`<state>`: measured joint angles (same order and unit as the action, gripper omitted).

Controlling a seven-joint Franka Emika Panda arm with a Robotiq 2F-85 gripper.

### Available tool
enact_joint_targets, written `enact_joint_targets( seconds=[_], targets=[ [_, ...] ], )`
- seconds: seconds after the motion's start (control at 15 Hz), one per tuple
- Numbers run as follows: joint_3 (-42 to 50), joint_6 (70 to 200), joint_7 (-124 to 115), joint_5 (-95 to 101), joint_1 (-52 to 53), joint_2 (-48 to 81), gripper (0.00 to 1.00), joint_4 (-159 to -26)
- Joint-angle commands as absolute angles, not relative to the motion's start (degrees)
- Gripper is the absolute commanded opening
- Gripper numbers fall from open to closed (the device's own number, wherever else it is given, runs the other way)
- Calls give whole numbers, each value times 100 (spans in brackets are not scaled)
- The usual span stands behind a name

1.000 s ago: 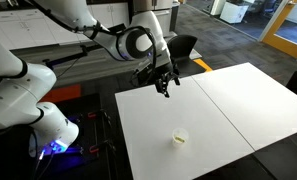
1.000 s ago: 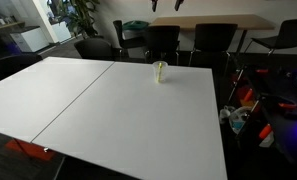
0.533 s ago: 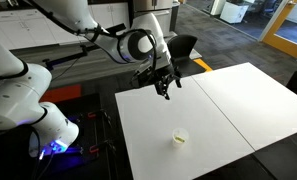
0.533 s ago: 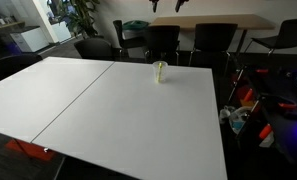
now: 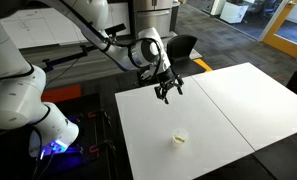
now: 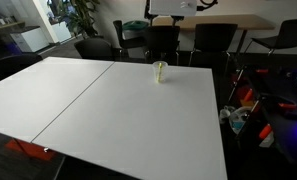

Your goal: Remove the marker from the cup and place it on the table

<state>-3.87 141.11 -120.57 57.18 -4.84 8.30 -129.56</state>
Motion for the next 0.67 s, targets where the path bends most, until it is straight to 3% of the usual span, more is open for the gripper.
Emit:
enact_joint_targets(
  seconds=[0.0,0.6],
  targets=[
    [-29,14142,-12918,5970,-160,1399,100,-12483],
    [475,14578,-13847,5750,-120,2701,100,-11448]
  ],
)
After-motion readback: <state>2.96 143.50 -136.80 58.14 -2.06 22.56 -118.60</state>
